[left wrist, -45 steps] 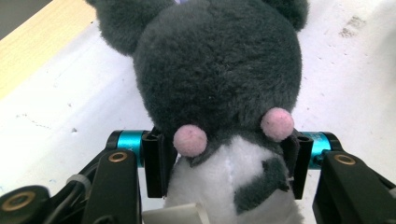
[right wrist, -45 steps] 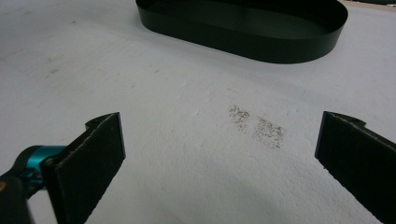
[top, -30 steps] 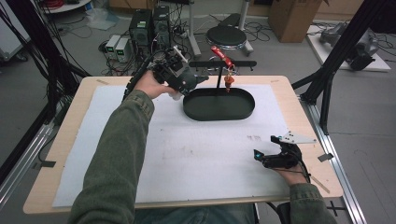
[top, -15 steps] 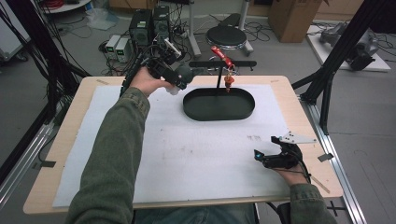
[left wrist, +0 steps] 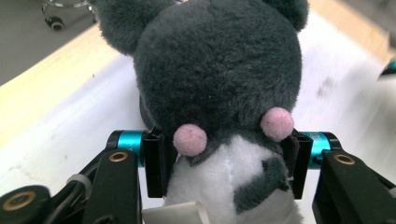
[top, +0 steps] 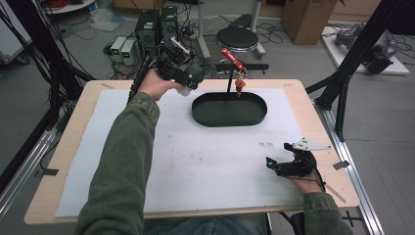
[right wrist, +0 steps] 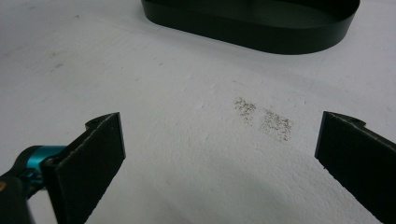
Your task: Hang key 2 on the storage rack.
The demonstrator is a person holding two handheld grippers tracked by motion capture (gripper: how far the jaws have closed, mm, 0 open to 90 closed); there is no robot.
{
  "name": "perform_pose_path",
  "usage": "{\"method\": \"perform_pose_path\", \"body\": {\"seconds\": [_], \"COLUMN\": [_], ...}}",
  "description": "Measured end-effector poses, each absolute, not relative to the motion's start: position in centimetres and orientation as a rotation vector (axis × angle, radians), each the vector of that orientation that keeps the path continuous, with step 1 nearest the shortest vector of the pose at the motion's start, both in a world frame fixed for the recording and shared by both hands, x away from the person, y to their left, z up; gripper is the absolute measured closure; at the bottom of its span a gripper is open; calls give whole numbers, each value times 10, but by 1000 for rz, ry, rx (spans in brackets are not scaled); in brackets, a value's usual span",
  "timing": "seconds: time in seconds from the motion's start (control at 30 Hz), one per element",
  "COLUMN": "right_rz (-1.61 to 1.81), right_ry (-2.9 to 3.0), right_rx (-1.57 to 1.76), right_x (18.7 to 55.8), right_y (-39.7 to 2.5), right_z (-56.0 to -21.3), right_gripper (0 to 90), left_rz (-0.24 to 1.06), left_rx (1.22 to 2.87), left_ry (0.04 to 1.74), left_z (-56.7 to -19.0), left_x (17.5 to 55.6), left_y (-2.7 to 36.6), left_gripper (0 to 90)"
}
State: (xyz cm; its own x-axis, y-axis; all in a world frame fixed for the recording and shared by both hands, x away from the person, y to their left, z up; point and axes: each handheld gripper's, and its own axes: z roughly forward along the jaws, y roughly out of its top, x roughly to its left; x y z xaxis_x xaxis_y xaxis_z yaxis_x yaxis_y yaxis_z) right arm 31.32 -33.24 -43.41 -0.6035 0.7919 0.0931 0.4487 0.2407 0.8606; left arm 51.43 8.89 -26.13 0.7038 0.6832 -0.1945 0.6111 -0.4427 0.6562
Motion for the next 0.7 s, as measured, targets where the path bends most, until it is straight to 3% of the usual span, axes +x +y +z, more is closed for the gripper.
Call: {"method": "perform_pose_path", "body": {"seconds": [0.27, 0.47, 0.7], "right_rz": [1306, 1297, 1294], "right_ry": [2153, 2161, 2141], "right_rx": [1138, 1135, 1148], "right_x": [313, 312, 309], "right_y": [-334, -333, -337], "right_z": [-434, -434, -433], "right_gripper": [9, 9, 9], "left_rz": [168, 168, 270], "left_rx": [2156, 2071, 2105], "left_ry": [1068, 1136, 1100], "left_z": [-268, -269, -269], "left_x": [528, 535, 530], "left_y": [93, 97, 99], "left_gripper": [481, 430, 174]}}
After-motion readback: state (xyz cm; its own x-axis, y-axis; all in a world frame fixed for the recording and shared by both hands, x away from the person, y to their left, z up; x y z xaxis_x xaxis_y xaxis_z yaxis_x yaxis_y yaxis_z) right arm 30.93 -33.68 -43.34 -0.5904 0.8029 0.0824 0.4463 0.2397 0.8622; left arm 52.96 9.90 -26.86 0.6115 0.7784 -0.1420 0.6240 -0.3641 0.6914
